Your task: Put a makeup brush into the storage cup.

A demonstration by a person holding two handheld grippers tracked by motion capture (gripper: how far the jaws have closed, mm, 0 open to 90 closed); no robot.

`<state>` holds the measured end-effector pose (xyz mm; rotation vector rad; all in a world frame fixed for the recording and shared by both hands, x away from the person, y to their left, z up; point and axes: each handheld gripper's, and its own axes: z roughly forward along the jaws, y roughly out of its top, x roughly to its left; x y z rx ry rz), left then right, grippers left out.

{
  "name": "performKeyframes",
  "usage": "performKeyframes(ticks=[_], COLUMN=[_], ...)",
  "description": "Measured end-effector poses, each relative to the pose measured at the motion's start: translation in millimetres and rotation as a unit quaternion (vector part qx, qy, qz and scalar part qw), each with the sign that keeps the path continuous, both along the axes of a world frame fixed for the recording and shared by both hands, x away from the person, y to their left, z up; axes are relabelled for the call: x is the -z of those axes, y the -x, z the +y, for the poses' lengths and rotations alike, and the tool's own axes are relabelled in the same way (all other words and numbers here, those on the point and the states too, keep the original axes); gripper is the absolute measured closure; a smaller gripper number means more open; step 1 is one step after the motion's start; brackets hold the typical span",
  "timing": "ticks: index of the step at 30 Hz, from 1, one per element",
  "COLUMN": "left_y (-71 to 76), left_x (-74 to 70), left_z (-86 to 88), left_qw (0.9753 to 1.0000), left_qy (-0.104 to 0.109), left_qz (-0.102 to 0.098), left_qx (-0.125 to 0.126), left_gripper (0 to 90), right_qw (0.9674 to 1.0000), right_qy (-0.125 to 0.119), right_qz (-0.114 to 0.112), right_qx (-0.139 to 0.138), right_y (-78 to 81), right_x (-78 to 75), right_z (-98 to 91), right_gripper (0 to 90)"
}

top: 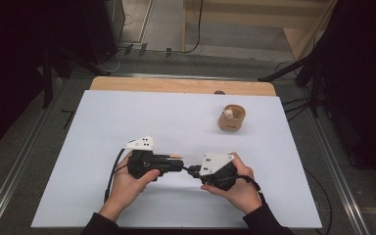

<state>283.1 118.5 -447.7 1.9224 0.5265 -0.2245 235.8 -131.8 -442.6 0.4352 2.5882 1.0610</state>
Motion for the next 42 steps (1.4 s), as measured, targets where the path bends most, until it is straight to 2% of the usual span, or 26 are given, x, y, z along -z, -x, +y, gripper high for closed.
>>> performKeyframes(ticks=[4, 5, 6, 7, 8, 10, 14, 18, 20, 21, 22, 24, 25, 26, 28, 29, 30, 32, 33, 34, 35, 36, 37, 39, 42], left_y=[-0.3, -0.4, -0.1, 0.4, 0.4, 1.1, 1.6, 2.1, 2.5, 2.8, 3.3, 4.2, 4.4, 4.9, 6.0, 6.1, 6.7, 7.6, 8.8, 8.8, 9.2, 9.3, 9.4, 10.1, 11.6], left_x=[-2.2, -3.0, -4.0, -5.8, -5.8, -7.2, -9.3, -10.8, -11.6, -12.2, -12.4, -13.0, -13.1, -13.2, -13.4, -13.7, -13.8, -14.0, -14.1, -14.1, -14.0, -13.9, -13.6, -13.1, -12.9], left_z=[4.1, 5.4, 6.6, 8.9, 8.9, 10.5, 13.6, 15.8, 16.8, 17.4, 17.7, 18.6, 19.3, 20.0, 20.8, 21.6, 21.7, 22.1, 22.5, 22.5, 22.7, 23.2, 23.6, 24.1, 23.7], left_qw=[0.9999, 0.9998, 0.9996, 0.9991, 0.9991, 0.9985, 0.9976, 0.9966, 0.9959, 0.9954, 0.9948, 0.9934, 0.9923, 0.9913, 0.9894, 0.9886, 0.9875, 0.9854, 0.9834, 0.9834, 0.9823, 0.9817, 0.9810, 0.9789, 0.9760], left_qy=[0.007, 0.010, 0.012, 0.014, 0.014, 0.018, 0.024, 0.028, 0.031, 0.031, 0.033, 0.037, 0.037, 0.039, 0.043, 0.043, 0.046, 0.049, 0.052, 0.052, 0.055, 0.055, 0.057, 0.059, 0.062], left_qz=[-0.008, -0.009, -0.012, -0.021, -0.021, -0.029, -0.037, -0.044, -0.050, -0.053, -0.057, -0.064, -0.071, -0.075, -0.083, -0.088, -0.091, -0.100, -0.106, -0.106, -0.109, -0.110, -0.112, -0.119, -0.130], left_qx=[-0.012, -0.017, -0.023, -0.032, -0.032, -0.041, -0.053, -0.063, -0.069, -0.073, -0.078, -0.088, -0.095, -0.101, -0.111, -0.114, -0.120, -0.129, -0.138, -0.138, -0.142, -0.145, -0.148, -0.155, -0.163], left_gripper=[85.3, 85.3, 85.3, 85.3, 85.3, 85.3, 85.3, 85.3, 85.3, 85.3, 85.3, 85.3, 85.3, 85.3, 85.3, 85.3, 85.3, 85.3, 85.3, 85.3, 85.3, 85.3, 85.3, 85.3, 85.3], right_qw=[0.9998, 0.9995, 0.9984, 0.9976, 0.9976, 0.9960, 0.9934, 0.9921, 0.9902, 0.9874, 0.9874, 0.9843, 0.9808, 0.9808, 0.9764, 0.9716, 0.9716, 0.9663, 0.9610, 0.9610, 0.9579, 0.9523, 0.9523, 0.9470, 0.9426], right_qy=[-0.016, -0.023, -0.041, -0.052, -0.052, -0.067, -0.075, -0.085, -0.095, -0.108, -0.108, -0.119, -0.132, -0.132, -0.147, -0.165, -0.165, -0.184, -0.201, -0.201, -0.211, -0.228, -0.228, -0.241, -0.254], right_qz=[-0.001, -0.005, -0.008, -0.004, -0.004, -0.005, -0.021, -0.024, -0.022, -0.024, -0.024, -0.024, -0.026, -0.026, -0.026, -0.022, -0.022, -0.018, -0.017, -0.017, -0.016, -0.004, -0.004, 0.001, 0.005], right_qx=[0.013, 0.022, 0.039, 0.047, 0.047, 0.058, 0.084, 0.089, 0.100, 0.113, 0.113, 0.128, 0.141, 0.141, 0.156, 0.168, 0.168, 0.179, 0.189, 0.189, 0.194, 0.203, 0.203, 0.212, 0.216], right_y=[-0.8, -1.1, -2.8, -3.3, -3.3, -4.6, -4.3, -4.8, -4.3, -3.9, -3.9, -2.8, -1.9, -1.9, -1.0, -0.5, -0.5, 0.3, 1.1, 1.1, 1.4, 1.6, 1.6, 1.4, 2.2], right_x=[-0.7, -1.1, -1.4, -1.4, -1.4, -0.8, 1.6, 4.2, 5.2, 6.6, 6.6, 7.5, 8.6, 8.6, 9.6, 10.4, 10.4, 10.9, 10.9, 10.9, 11.3, 11.7, 11.7, 12.6, 13.7], right_z=[-2.6, -3.5, -6.3, -7.9, -7.9, -10.8, -12.4, -12.4, -12.2, -11.7, -11.7, -11.1, -10.0, -10.0, -9.0, -8.2, -8.2, -7.4, -7.0, -7.0, -6.8, -6.5, -6.5, -5.8, -4.6], right_gripper=[69.4, 66.1, 63.2, 62.2, 62.2, 60.6, 57.6, 54.5, 53.4, 52.0, 52.0, 50.9, 49.7, 49.7, 48.3, 47.4, 47.4, 46.5, 44.9, 44.9, 44.1, 41.6, 41.6, 40.4, 38.5])
